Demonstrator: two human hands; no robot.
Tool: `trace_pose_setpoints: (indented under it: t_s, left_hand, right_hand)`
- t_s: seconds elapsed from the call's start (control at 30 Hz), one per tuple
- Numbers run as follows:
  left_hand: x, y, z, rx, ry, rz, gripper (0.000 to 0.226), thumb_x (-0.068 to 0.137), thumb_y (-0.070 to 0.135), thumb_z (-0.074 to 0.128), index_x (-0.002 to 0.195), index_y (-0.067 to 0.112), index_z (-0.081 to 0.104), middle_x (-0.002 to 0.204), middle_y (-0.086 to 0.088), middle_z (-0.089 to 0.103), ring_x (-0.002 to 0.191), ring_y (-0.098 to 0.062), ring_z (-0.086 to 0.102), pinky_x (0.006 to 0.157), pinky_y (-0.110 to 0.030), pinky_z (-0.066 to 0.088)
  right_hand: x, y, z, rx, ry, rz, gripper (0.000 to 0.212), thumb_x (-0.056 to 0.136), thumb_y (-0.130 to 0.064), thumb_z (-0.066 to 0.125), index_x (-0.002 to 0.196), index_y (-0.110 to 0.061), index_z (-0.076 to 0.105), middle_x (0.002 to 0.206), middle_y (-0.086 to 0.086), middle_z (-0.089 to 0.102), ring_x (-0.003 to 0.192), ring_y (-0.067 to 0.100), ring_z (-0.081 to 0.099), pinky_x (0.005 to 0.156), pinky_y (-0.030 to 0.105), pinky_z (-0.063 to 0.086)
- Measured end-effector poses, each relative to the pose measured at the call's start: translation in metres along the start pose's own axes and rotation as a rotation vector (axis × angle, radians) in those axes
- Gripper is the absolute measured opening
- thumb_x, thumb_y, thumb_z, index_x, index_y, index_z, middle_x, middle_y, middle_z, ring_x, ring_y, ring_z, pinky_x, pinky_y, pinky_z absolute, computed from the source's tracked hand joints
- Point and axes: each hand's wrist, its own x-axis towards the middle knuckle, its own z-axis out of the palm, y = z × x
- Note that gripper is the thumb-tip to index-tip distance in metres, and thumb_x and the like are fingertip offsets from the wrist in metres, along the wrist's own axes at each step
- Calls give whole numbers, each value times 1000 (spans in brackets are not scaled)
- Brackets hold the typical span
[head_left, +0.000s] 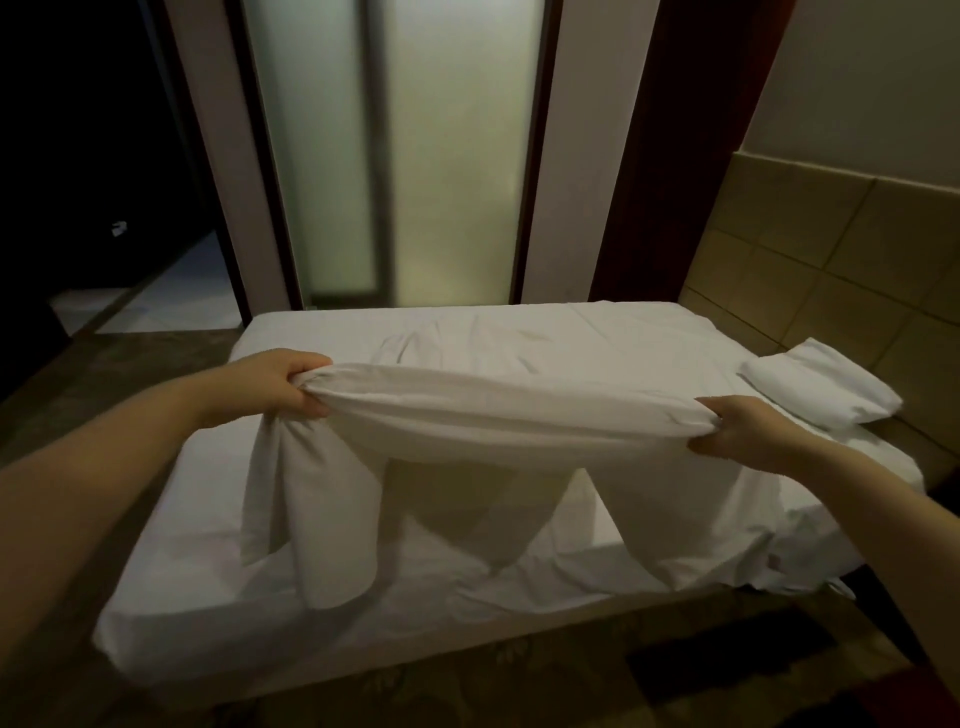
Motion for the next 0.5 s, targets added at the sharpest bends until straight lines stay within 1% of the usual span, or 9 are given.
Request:
trace_pose_setpoints:
  t_s: [0.07,0.13,0.17,0.23,0.3,0.37,0.4,0.47,0.5]
  left_hand:
    - [-10,-1,-6,-13,-96,-48,22,71,27,77,88,17,66,81,9,68,83,-14,63,76,-25,44]
    - [-18,0,-8,35,-120,-72,43,57,45,77,90,19,68,83,11,69,82,-9,64,74,-22,45]
    - [-20,1,-8,64,-100,-69,47,54,48,77,90,19,68,83,8,69,81,-9,64,72,-21,44]
    - [-22,6,-2,102,-24,-60,34,67,35,80,91,15,67,83,2,67,84,-14,62,69,-20,42]
    - [-20,14,3,198,87,-22,25,77,32,74,91,15,64,87,0,65,85,-15,59,69,-20,41]
    - [-18,23,4,261,160,17,18,79,35,68,86,20,62,85,1,63,84,-15,57,69,-20,40]
    - [-18,28,5,277,180,24,11,83,30,68,85,21,61,85,2,62,85,-18,57,69,-22,40]
    - [-16,30,6,337,208,11,3,87,21,64,89,20,62,89,0,62,88,-21,56,71,-29,39]
    - [-16,30,5,348,229,-9,5,88,20,63,92,19,62,92,-1,62,89,-22,55,74,-30,38]
  right_hand:
    - [-12,-3,-8,84,-195,33,16,83,-10,69,97,-17,65,96,3,67,91,22,60,78,25,47]
    - [-24,-4,-15,126,-367,59,18,82,-15,70,100,-17,66,97,2,68,92,18,62,79,21,50]
    - [-27,-2,-17,117,-403,65,21,82,-16,71,102,-17,66,98,2,68,93,18,63,81,22,51]
    - [-31,2,-18,75,-399,62,24,81,-15,72,104,-16,66,99,2,67,94,19,62,86,26,51]
    - [-29,8,-19,-36,-321,36,19,78,-13,74,95,-17,66,93,0,66,90,19,60,84,28,48]
    - [-27,16,-23,-175,-153,-2,15,78,-9,73,77,-17,60,80,-1,62,79,21,54,68,23,43]
    - [-26,20,-25,-227,-34,-14,16,80,-8,69,75,-16,56,78,1,60,76,22,51,61,21,37]
    - [-25,29,-31,-268,174,-29,8,84,-7,63,87,-13,58,87,6,62,77,22,50,58,21,34]
    - [-25,32,-33,-269,231,-21,9,86,-7,60,94,-12,59,90,6,61,78,22,51,59,24,35]
